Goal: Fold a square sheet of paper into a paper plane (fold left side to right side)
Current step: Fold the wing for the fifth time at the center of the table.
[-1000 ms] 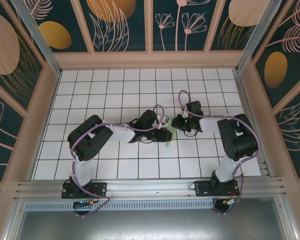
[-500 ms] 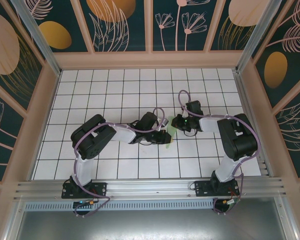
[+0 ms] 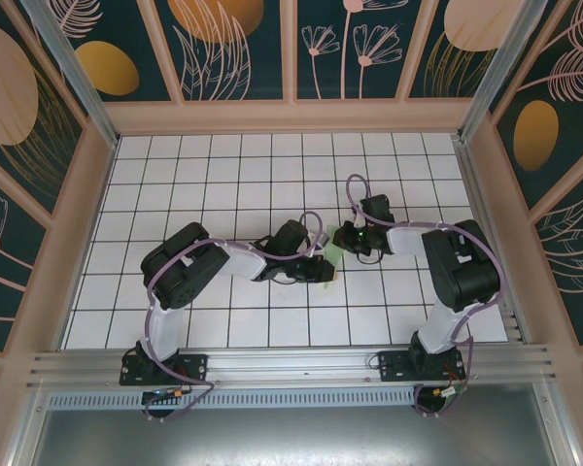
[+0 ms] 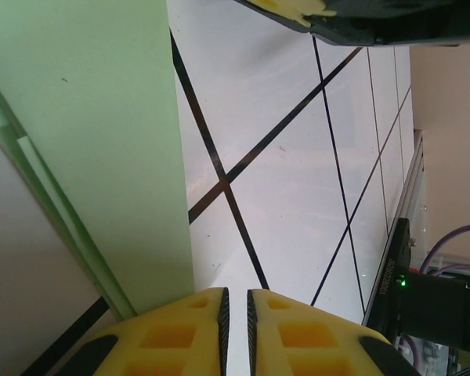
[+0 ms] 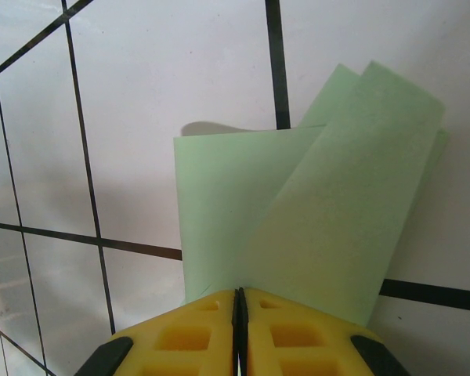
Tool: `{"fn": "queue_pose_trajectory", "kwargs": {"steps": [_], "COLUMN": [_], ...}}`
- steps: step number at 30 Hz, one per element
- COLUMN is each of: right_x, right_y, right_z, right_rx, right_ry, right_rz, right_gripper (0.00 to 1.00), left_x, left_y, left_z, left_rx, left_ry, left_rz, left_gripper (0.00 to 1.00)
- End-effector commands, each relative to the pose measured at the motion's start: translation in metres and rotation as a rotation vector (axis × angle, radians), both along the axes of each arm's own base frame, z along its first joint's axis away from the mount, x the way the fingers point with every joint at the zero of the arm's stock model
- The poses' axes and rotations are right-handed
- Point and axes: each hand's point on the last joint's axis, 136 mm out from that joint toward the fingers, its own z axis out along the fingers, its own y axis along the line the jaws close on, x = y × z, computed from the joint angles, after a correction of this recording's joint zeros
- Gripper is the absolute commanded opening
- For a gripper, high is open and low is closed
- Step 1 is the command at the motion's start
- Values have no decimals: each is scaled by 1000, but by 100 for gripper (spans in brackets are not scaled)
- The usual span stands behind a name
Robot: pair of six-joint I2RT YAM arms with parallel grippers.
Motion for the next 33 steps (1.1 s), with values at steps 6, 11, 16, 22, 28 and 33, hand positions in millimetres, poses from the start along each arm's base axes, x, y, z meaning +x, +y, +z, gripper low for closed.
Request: {"fn": "queue_pose_trajectory", "kwargs": {"steps": [6, 11, 16, 22, 28, 33], "right_x": [-1, -1, -32, -51, -39, -32], "right_y": [-5, -8, -6, 16, 22, 17], "right_z": [12, 52, 59, 53, 39, 18], "right_rx": [-14, 15, 65, 131, 120, 52], "right_ry": [-59, -178, -176, -156, -137, -115], "right_rz": [14, 20, 53, 126, 141, 134], "right_gripper": [2, 0, 0, 0, 0, 0], "left_x": [-15, -15, -15, -14, -14, -14], "left_y": [15, 20, 22, 23, 24, 25], "left_z": [-39, -49, -53, -52, -52, -52], "left_rx": [139, 187, 209, 216, 223, 226], "left_ry": [58, 56, 57, 46, 45, 42], "left_rz": [13, 25, 30, 33, 33, 36], "left_gripper": [13, 8, 5, 5, 4, 4]}}
